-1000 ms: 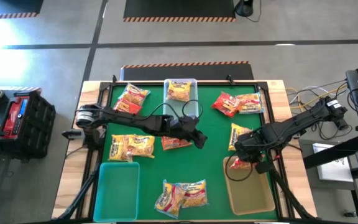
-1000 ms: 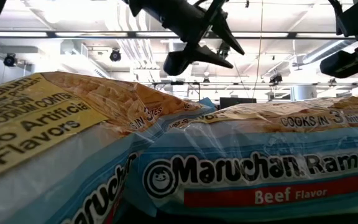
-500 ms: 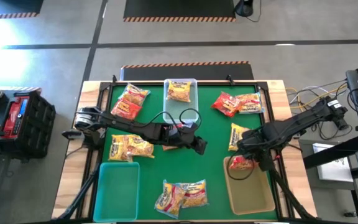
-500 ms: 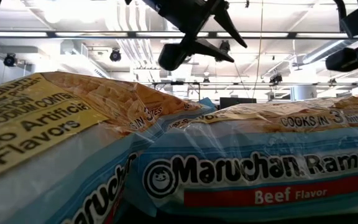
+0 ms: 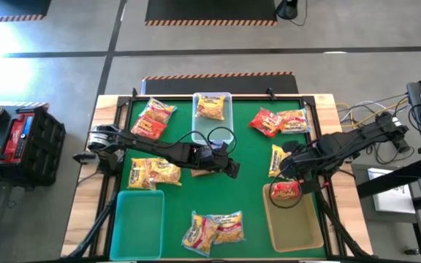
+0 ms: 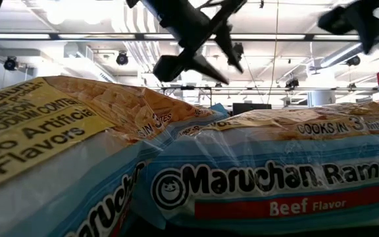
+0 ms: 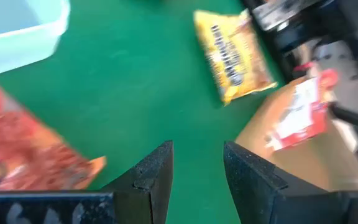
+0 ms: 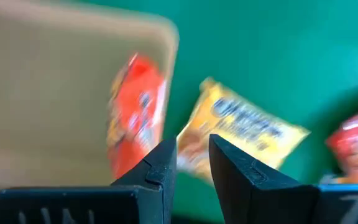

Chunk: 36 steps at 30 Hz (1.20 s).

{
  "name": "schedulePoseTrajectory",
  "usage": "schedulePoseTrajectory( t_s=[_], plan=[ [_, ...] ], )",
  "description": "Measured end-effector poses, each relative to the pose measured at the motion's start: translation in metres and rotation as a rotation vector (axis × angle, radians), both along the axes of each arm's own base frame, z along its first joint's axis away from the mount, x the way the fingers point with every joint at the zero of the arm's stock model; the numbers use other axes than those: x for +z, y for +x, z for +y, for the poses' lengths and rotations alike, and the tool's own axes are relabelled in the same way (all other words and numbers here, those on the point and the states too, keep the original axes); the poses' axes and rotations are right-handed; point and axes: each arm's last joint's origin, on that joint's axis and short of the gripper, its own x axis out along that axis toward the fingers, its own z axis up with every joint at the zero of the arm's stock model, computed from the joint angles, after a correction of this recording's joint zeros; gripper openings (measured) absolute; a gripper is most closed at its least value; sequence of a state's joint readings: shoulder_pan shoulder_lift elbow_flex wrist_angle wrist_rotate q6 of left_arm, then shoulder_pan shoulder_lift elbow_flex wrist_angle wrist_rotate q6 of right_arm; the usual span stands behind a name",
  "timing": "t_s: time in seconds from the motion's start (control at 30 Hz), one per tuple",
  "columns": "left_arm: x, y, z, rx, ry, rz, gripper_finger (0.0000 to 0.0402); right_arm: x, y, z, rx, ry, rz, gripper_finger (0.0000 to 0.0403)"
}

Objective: Sort Maruchan noodles
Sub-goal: Put the blue noodle pack into the blue bin

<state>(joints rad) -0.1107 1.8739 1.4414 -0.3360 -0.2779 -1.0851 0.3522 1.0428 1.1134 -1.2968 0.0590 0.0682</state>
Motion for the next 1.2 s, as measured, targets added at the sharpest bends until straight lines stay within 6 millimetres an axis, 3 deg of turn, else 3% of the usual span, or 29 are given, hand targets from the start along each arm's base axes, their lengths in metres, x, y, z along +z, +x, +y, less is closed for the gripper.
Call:
schedulePoseTrajectory(
  t_s=[0.23, 0.43, 0.67, 0.9, 1.2],
  plan=[
    [-0.002, -0.011, 0.004, -0.124, -0.020, 0.133, 0.0125, 0.015, 0.018, -0.011, -0.199, -0.007, -0.202, 0.0081],
    [0.004, -0.018, -0.005, -0.331, -0.105, 0.162, 0.0125, -0.003, 0.041, -0.027, -0.367, 0.126, -0.334, 0.0101],
    [-0.001, -0.033, -0.038, -0.458, -0.194, 0.289, 0.0125, -0.029, 0.070, -0.033, -0.421, 0.456, -0.437, 0.0131],
    [-0.002, -0.048, -0.081, -0.416, -0.297, 0.346, 0.0125, -0.061, 0.100, -0.028, -0.532, 0.547, -0.380, 0.0140],
    [-0.002, -0.073, -0.144, -0.276, -0.462, 0.382, 0.0125, -0.085, 0.138, 0.002, -0.387, 0.629, -0.303, 0.0130]
  ],
)
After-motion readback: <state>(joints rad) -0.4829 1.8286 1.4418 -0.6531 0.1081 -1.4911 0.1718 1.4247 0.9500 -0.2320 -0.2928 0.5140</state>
